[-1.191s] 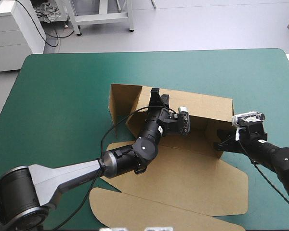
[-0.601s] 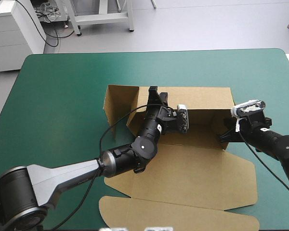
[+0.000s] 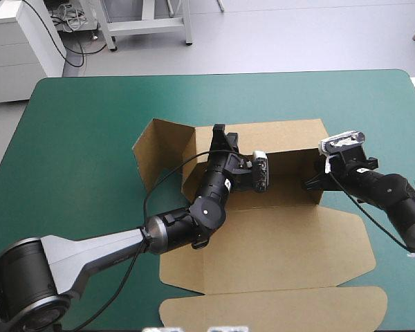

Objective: Fold the box

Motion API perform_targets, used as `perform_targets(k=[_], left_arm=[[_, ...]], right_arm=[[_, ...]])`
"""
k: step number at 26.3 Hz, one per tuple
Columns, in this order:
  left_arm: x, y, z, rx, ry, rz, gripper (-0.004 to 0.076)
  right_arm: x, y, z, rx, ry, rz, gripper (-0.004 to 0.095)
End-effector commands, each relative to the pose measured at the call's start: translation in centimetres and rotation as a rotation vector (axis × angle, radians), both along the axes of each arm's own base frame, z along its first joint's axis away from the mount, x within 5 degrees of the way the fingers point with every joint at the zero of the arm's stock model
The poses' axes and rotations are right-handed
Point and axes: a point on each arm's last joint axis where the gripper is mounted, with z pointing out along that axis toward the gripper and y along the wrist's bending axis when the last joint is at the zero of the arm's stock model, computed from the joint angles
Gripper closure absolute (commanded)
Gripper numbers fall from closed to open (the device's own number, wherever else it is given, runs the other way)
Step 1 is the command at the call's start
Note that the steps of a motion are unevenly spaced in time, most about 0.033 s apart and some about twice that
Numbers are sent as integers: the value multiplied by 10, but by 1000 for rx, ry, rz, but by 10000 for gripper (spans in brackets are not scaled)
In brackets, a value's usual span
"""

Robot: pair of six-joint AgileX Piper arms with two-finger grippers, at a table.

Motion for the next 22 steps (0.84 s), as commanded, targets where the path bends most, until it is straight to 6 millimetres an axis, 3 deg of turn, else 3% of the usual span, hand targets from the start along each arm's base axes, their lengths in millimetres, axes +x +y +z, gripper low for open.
perform_targets(k=[1,6,14,18,22], left_arm=[[-7,-4,5,-40,32,-45,731],[-7,-3,6,-39,26,-34,671],[-7,-3,6,-39,27,-36,301],[-14,-6,10,-32,6,-42,330],[-27,-12,34,-88,-56,-22,377]], right_arm=[[-3,19,11,13,-9,77,914],[-4,18,7,-28,30,54,914],[-7,18,5,-35,71,63,914],[-8,16,3,-50,91,55,914],[-9,15,2,-64,120,50,914]])
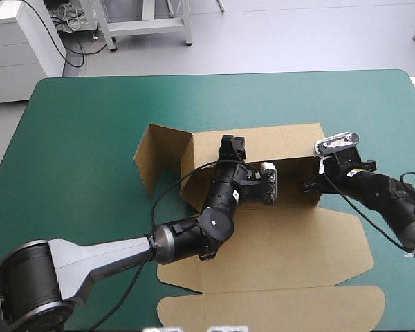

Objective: Fold the box

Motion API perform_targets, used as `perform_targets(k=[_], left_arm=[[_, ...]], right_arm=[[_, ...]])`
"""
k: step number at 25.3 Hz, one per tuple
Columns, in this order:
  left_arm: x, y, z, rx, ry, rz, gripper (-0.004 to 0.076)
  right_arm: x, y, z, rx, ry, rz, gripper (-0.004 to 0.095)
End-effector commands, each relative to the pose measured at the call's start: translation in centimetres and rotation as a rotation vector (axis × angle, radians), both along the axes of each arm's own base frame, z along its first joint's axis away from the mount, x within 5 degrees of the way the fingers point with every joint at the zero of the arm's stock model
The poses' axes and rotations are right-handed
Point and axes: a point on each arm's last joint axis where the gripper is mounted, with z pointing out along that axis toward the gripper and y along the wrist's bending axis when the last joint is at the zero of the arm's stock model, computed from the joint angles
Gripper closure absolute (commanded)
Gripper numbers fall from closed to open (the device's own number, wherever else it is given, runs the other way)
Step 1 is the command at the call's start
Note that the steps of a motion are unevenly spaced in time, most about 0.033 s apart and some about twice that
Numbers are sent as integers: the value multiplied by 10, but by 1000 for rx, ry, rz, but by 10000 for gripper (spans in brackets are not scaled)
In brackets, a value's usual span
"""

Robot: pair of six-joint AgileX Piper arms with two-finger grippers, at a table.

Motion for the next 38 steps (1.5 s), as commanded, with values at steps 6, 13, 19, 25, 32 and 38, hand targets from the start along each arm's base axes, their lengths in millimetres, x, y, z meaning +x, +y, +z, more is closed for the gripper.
perform_targets(k=[6,13,19,25,32,38], left_arm=[[-42,-3,75,-177,-135,-46,377],[-79,43,146,-389,-220,-21,723],[-67,116,201,-591,-258,113,723],[-29,182,204,-828,-48,347,723],[10,243,179,-995,173,621,723],[26,283,163,-1066,311,742,723]], right_arm=[[-8,7,2,32,95,33,914],[-4,7,36,35,201,7,914],[2,10,60,55,363,0,914],[27,16,68,56,508,-2,914],[67,27,33,70,620,-19,914],[104,34,22,101,491,-12,914]])
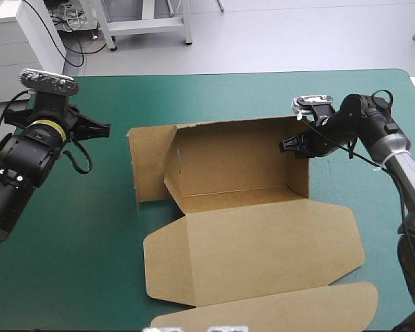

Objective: Fold the box

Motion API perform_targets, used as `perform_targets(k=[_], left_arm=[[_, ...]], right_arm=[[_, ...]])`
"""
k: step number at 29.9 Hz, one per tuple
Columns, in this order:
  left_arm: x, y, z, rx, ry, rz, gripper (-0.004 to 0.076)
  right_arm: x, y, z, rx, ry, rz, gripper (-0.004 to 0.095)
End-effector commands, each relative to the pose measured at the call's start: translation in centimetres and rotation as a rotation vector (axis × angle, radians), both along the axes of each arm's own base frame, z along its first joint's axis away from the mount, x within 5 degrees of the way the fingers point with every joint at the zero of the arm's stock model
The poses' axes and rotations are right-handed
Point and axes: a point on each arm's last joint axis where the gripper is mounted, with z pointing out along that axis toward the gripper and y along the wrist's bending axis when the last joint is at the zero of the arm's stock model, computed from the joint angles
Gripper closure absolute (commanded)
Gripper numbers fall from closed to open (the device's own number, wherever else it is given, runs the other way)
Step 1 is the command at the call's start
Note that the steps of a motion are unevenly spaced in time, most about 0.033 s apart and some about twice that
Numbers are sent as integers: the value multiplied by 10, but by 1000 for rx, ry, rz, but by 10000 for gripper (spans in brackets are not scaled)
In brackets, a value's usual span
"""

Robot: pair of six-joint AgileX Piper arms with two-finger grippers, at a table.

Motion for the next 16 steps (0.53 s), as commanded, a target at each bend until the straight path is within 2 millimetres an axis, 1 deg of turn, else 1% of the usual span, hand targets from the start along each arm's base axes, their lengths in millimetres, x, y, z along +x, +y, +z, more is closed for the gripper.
perform_targets(k=[1,3,5,7,9,11,12,14,16], left_arm=[[0,16,12,-80,-33,-25,723],[3,22,7,-103,3,-29,723],[5,27,3,-130,40,-33,723],[7,28,-1,-143,73,-46,723],[10,28,-7,-138,109,-54,723],[13,26,-13,-149,148,-56,723],[15,26,-15,-148,165,-54,723],[18,26,-20,-147,186,-53,723],[21,26,-23,-147,197,-52,723]], right_arm=[[12,6,-6,17,-31,4,913],[18,7,-5,23,-76,-10,898],[22,7,0,27,-114,-18,848],[25,7,6,31,-146,-21,744],[27,7,15,40,-172,-30,611],[29,7,28,46,-208,-29,484],[30,8,36,49,-228,-26,444],[30,8,50,48,-253,-17,407],[28,5,68,17,-287,-4,407]])
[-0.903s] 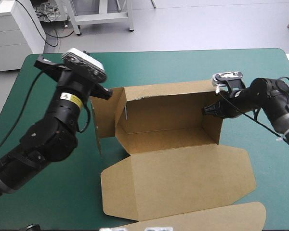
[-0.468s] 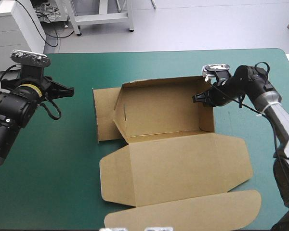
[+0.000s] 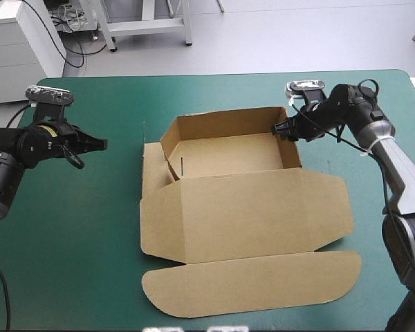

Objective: Fold the box

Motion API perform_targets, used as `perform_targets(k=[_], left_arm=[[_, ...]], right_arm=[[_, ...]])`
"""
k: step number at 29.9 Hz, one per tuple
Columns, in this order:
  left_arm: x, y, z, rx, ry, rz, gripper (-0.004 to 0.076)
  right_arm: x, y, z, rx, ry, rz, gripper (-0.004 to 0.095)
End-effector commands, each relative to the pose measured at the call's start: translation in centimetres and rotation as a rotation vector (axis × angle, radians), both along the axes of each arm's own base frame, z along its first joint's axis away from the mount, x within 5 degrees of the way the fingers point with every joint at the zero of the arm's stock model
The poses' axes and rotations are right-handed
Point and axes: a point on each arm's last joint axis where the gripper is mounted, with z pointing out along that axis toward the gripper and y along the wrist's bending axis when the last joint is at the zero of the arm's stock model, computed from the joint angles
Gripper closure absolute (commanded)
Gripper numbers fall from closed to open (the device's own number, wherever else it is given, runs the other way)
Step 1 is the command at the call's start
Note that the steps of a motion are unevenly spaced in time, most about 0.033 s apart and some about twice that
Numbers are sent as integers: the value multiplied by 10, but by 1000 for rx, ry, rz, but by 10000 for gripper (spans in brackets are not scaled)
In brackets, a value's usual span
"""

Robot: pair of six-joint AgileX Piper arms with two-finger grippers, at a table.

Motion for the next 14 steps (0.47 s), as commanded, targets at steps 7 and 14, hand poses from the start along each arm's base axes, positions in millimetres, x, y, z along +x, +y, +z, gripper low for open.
perform_targets(k=[7,14], left_arm=[[9,4,9,-35,-71,31,723],[12,44,1,-191,-17,184,723]], right_arm=[[-28,-19,93,-146,-123,-48,407],[-31,-15,97,-81,-121,-64,407]])
